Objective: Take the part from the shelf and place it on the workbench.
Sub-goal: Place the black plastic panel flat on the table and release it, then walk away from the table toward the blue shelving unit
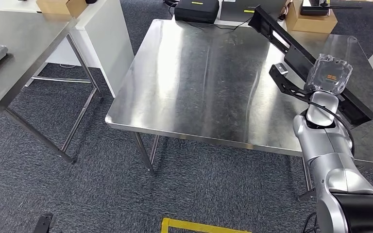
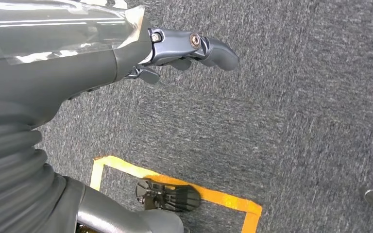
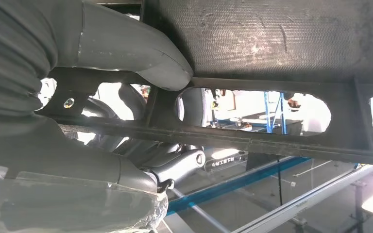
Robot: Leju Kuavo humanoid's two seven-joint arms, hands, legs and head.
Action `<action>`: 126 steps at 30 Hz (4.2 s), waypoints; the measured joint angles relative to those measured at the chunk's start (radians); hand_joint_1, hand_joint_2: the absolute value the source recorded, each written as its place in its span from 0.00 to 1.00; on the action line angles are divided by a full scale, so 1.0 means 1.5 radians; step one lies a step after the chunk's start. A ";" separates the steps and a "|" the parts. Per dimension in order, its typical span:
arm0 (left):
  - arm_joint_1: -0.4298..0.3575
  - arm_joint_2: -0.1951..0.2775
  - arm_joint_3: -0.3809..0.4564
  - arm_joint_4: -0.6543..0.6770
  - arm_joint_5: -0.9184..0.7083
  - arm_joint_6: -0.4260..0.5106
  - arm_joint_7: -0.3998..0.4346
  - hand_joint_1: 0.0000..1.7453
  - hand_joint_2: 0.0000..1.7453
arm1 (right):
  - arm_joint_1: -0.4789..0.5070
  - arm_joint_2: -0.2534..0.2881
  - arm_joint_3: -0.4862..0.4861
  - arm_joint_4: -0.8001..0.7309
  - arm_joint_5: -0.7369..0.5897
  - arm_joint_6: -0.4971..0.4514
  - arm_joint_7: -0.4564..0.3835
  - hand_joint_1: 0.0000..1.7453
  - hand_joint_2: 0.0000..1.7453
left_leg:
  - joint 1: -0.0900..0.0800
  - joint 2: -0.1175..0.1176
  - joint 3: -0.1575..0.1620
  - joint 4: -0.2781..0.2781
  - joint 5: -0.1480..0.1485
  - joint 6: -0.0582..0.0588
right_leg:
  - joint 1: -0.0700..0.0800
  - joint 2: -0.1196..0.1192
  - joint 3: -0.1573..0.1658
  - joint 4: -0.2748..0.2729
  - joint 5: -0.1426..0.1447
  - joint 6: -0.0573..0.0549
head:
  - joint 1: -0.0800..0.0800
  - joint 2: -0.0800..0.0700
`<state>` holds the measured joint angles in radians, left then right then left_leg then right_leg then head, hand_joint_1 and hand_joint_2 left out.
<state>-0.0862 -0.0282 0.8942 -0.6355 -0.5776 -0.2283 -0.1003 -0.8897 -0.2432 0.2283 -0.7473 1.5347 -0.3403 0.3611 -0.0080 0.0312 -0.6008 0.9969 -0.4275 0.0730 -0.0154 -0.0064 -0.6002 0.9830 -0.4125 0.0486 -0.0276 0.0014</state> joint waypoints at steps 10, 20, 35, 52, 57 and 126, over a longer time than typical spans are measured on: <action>0.000 0.000 0.008 0.000 0.000 0.000 0.007 0.00 1.00 | -0.038 -0.008 0.000 0.058 0.000 0.021 0.035 1.00 1.00 | 0.002 0.000 0.000 -0.004 0.003 -0.018 | 0.002 0.000 -0.002 0.001 0.000 -0.001 | 0.001 0.000; 0.001 0.000 0.022 -0.003 -0.003 -0.001 0.018 0.00 1.00 | -0.069 -0.011 -0.002 0.142 0.000 0.029 0.041 1.00 1.00 | -0.004 0.000 -0.001 -0.004 0.003 -0.018 | -0.001 0.000 -0.001 0.001 0.000 -0.001 | 0.001 0.000; 0.001 0.002 0.038 -0.012 -0.028 -0.007 0.020 0.00 1.00 | -0.093 0.032 0.031 0.181 0.000 0.032 0.034 1.00 1.00 | -0.004 -0.001 -0.001 -0.004 0.003 -0.018 | -0.001 -0.001 -0.001 0.001 0.000 -0.001 | 0.001 0.000; -0.008 0.006 0.038 -0.012 -0.050 -0.001 0.020 0.00 1.00 | -0.095 0.049 0.035 0.192 0.000 0.033 0.033 0.00 0.00 | -0.004 0.000 -0.001 -0.004 0.003 -0.018 | -0.001 -0.001 -0.001 0.001 0.000 -0.001 | 0.001 0.000; -0.008 0.009 0.037 -0.013 -0.057 -0.006 0.020 0.00 1.00 | -0.094 0.049 0.035 0.195 0.000 0.039 0.035 0.00 0.00 | -0.004 -0.001 -0.001 -0.004 0.003 -0.018 | -0.002 -0.001 -0.001 0.001 0.000 -0.001 | 0.001 0.000; 0.013 0.030 0.104 -0.038 -0.116 -0.033 0.029 0.00 1.00 | -0.093 -0.049 -0.059 0.189 0.000 0.003 0.032 0.00 0.00 | -0.005 -0.001 0.000 -0.004 0.003 -0.017 | -0.003 -0.001 0.000 0.001 0.000 -0.001 | 0.000 0.000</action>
<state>-0.0664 0.0164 1.0494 -0.6932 -0.7510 -0.2782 -0.0567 -1.0297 -0.3161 0.1400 -0.4632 1.5347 -0.3352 0.4097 -0.0158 0.0295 -0.6012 0.9915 -0.4229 0.0470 -0.0192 -0.0083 -0.6008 0.9844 -0.4127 0.0475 -0.0270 0.0012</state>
